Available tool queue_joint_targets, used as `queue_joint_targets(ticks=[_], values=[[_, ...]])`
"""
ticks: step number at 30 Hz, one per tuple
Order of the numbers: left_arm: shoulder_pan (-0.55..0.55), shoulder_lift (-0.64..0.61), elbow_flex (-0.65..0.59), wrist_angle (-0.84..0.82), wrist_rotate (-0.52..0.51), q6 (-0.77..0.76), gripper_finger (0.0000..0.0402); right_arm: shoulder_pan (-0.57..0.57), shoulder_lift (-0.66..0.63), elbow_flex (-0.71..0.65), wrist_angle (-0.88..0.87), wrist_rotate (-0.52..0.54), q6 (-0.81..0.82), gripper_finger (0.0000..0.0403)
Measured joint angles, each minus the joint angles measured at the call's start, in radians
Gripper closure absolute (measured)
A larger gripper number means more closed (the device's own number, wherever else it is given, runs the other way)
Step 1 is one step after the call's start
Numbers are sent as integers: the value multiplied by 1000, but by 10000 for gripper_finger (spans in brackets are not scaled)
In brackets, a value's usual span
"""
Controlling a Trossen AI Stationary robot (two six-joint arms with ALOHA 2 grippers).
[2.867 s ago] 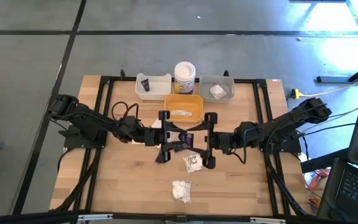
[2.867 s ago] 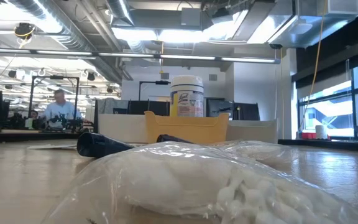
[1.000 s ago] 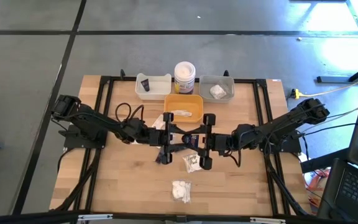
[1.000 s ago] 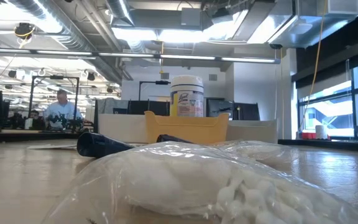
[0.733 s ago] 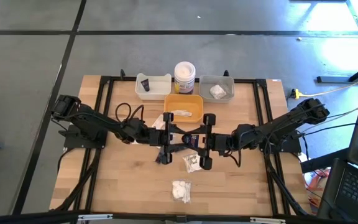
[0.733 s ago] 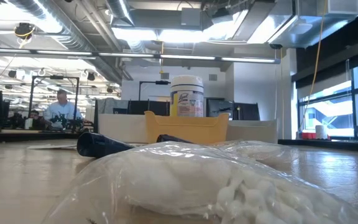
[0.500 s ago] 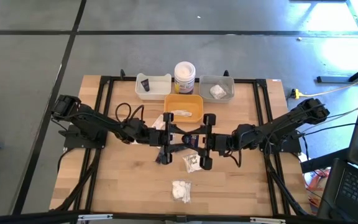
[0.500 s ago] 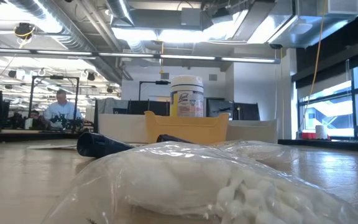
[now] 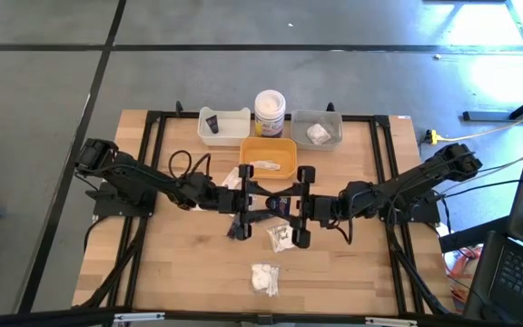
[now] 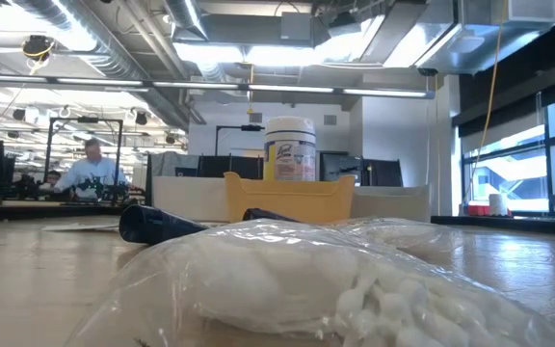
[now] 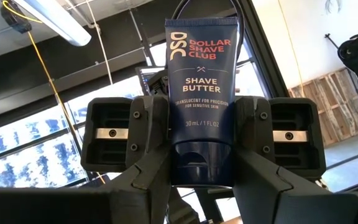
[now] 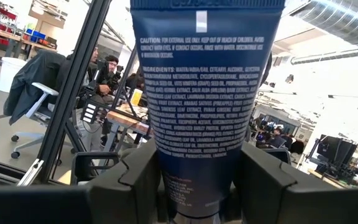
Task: Pick & Place Travel size toiletries
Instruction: Put the blue shave cream into the white bin
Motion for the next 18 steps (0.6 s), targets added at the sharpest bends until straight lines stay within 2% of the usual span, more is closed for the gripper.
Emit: queue_joint_targets(ticks=[6, 12, 18], values=[[0, -1, 1, -19, -8, -10, 258, 11, -14, -1, -30, 4, 9, 228], [1, 0, 1, -40, -17, -9, 258, 39, -14, -1, -27, 81, 4, 225], [0, 1, 1, -38, -24, -8, 258, 52, -15, -1, -28, 105, -2, 214]])
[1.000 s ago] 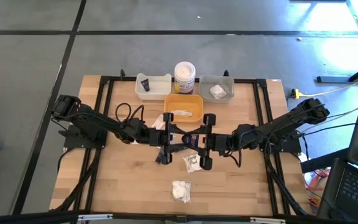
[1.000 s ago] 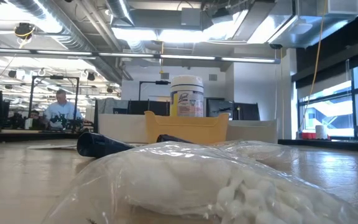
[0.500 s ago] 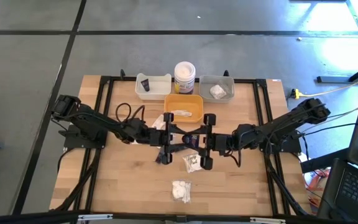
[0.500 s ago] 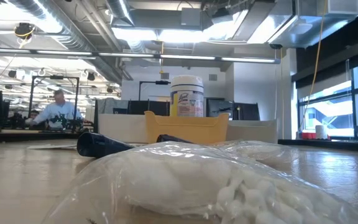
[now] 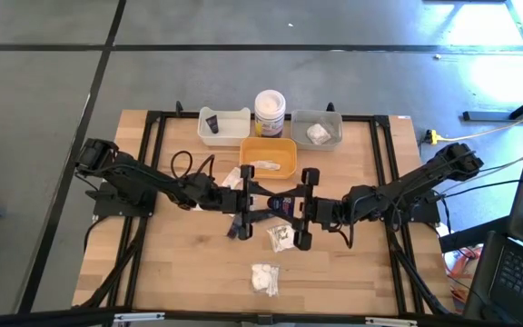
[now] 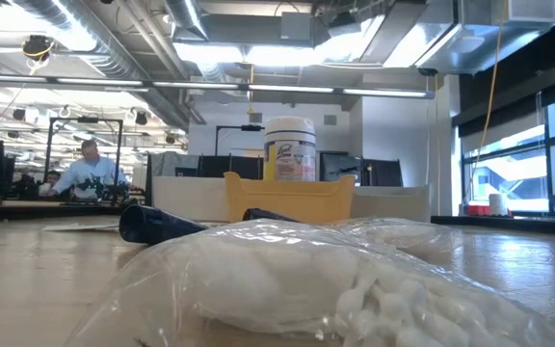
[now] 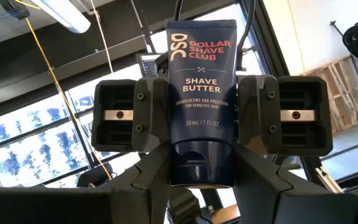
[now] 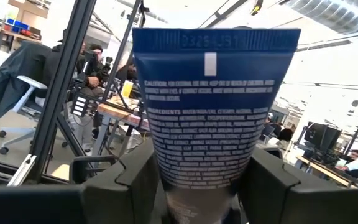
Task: Pick & Place Travel size toiletries
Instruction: Put the blue shave cream into the white bin
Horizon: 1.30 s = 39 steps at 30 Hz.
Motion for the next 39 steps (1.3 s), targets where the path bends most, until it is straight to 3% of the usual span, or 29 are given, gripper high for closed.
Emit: queue_joint_targets(ticks=[15, 26, 29, 34, 39], values=[[0, 0, 0, 5, -4, 0, 258, 0, -1, 1, -3, 33, -24, 279], [0, 0, 0, -9, -7, -3, 258, 1, -1, 1, -7, 60, -29, 279], [-6, 0, 0, -22, -61, -11, 256, 1, -1, 1, -10, 94, -40, 283], [-18, -6, 0, -77, -135, 7, 222, 0, -1, 1, -3, 120, -48, 292], [-39, -22, 0, -147, -220, 15, 176, 1, -1, 1, -17, 211, -62, 294]])
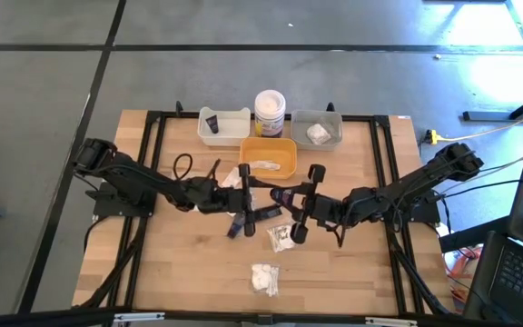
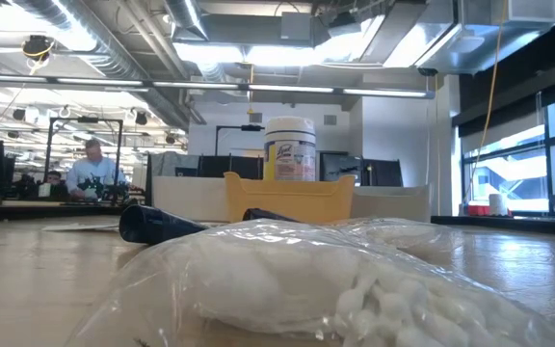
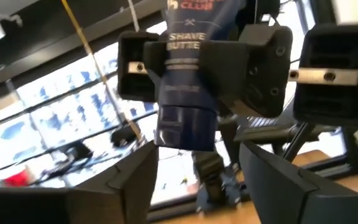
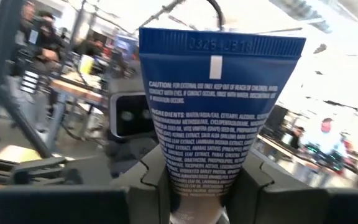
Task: Pick & Place Travel size toiletries
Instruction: Put the blue shave cream into the white bin
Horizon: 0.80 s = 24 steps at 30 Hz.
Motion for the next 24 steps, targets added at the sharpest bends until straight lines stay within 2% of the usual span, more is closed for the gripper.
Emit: queue_joint_targets(ticks=[4, 8, 11, 14, 18, 24], values=[[-37, -33, 0, -76, -103, 40, 152, 1, 0, 0, -47, 82, -1, 294], [-93, -89, -1, -101, -246, 80, 147, -2, 0, 0, -116, 186, -4, 298], [-121, -116, -1, -95, -334, 7, 149, -1, 0, 0, -167, 234, -4, 299], [-130, -127, 0, -89, -366, -76, 151, 0, 0, 0, -225, 284, -4, 297], [-123, -114, 0, -81, -418, -106, 153, -2, 0, 0, -294, 357, -7, 295], [-115, -46, 46, -61, -424, -144, 160, -5, 0, 0, -322, 430, -26, 301]])
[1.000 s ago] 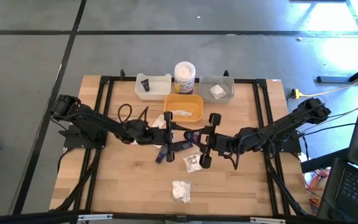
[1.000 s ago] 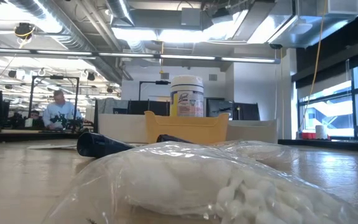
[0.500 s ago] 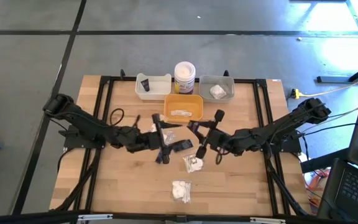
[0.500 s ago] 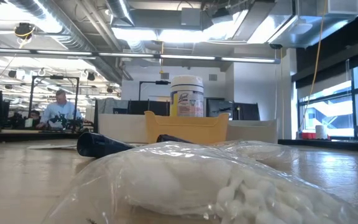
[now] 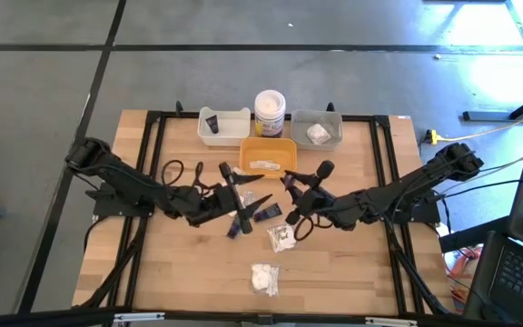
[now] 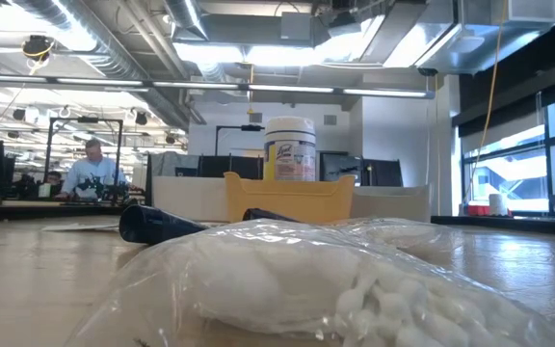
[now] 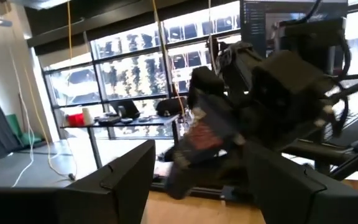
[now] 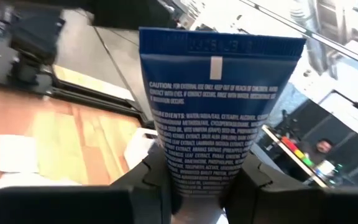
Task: Pick & Place Travel size toiletries
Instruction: Put the blue shave cream into the white bin
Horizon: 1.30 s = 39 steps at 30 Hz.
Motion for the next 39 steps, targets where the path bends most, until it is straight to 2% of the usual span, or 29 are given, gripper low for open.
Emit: queue_joint_targets(ticks=[5, 10, 25, 29, 39], values=[[-5, 103, 112, -7, -29, 65, 164, -14, 0, 0, -6, 5, -1, 303], [-18, 158, 184, -8, -159, 140, 165, -16, 0, 0, -11, 28, -6, 295], [21, 219, 248, -3, -129, 74, 168, -18, 0, 0, -8, 31, -11, 297], [21, 219, 255, -5, -126, 75, 195, -18, 0, 0, -8, 31, -11, 295], [39, 219, 255, -46, -111, 47, 301, -18, 0, 0, -9, 31, -11, 304]])
